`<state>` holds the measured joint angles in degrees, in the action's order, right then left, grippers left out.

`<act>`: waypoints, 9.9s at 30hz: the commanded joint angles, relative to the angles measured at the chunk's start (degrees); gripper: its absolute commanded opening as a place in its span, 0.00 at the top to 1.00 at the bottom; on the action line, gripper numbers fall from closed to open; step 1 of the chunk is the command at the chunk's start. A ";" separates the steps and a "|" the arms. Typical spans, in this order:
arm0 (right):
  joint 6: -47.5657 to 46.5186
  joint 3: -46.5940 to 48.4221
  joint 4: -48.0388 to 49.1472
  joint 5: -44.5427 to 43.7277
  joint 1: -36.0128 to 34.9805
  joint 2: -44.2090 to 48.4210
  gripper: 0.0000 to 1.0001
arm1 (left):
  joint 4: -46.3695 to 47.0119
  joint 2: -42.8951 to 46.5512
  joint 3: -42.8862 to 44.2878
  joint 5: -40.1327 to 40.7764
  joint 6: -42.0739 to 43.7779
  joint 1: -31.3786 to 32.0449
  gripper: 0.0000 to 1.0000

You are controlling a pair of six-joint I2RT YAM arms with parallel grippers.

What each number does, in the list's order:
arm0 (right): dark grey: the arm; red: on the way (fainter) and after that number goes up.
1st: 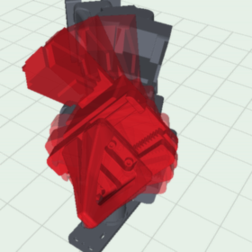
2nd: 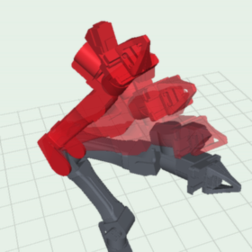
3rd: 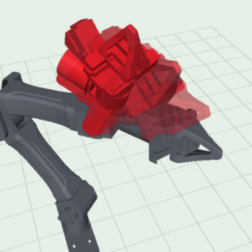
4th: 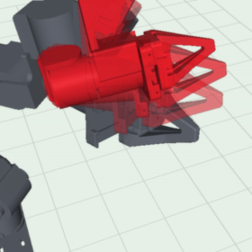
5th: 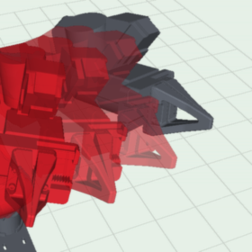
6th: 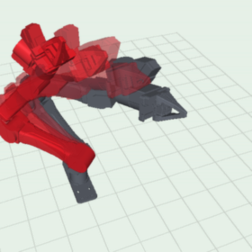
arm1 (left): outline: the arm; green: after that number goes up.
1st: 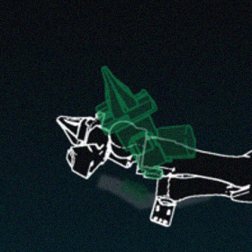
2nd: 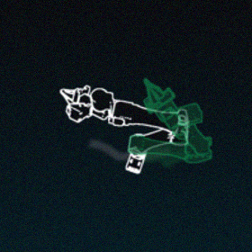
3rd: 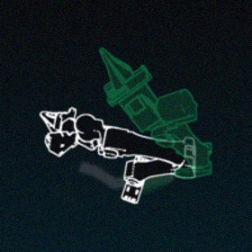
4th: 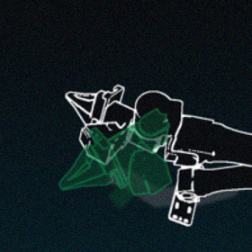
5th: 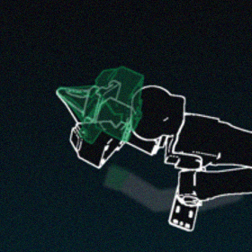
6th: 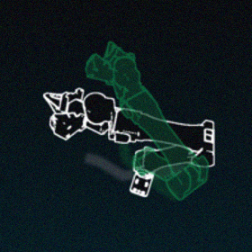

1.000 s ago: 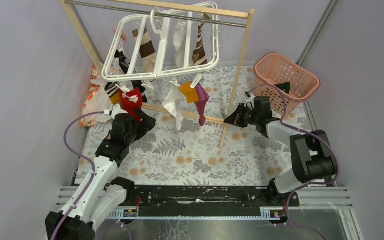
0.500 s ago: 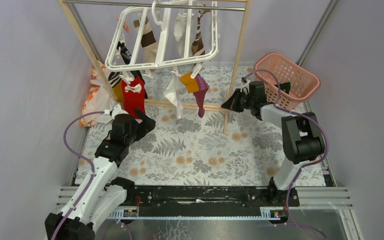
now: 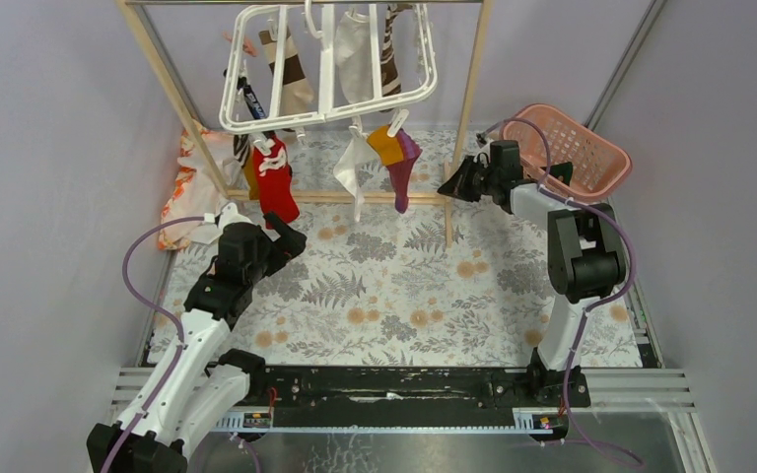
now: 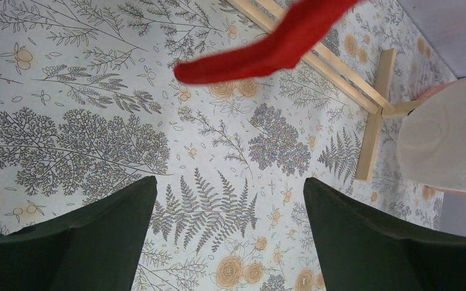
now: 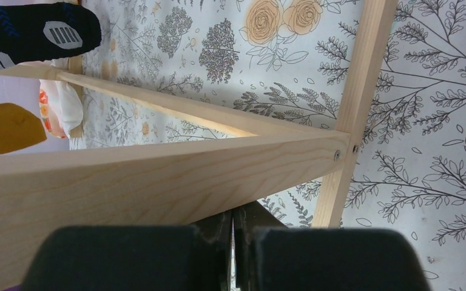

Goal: Clip the socks to the hanger
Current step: Move the clothesline to the center of the board, then open the clamp at the hanger.

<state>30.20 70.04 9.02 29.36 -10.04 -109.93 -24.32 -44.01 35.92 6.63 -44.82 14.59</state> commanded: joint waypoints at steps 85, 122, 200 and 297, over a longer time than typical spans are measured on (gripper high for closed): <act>-25.44 12.55 -4.28 -15.04 -34.65 33.86 0.25 | 20.19 7.87 5.41 -21.19 13.35 0.26 0.16; -31.50 18.41 -6.33 -36.95 -30.48 29.07 0.24 | 16.08 10.80 8.73 0.40 28.24 0.22 0.01; -34.81 15.55 2.22 -31.97 -38.91 26.93 0.37 | 27.27 -7.32 12.86 -15.87 28.38 0.26 0.01; -35.75 9.86 18.27 -35.58 -41.11 23.27 1.00 | 27.22 -6.97 12.18 -17.08 28.98 0.26 0.01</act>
<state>-4.14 80.05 26.02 -5.43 -50.63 -90.94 0.38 -51.68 48.31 -9.69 -16.56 14.59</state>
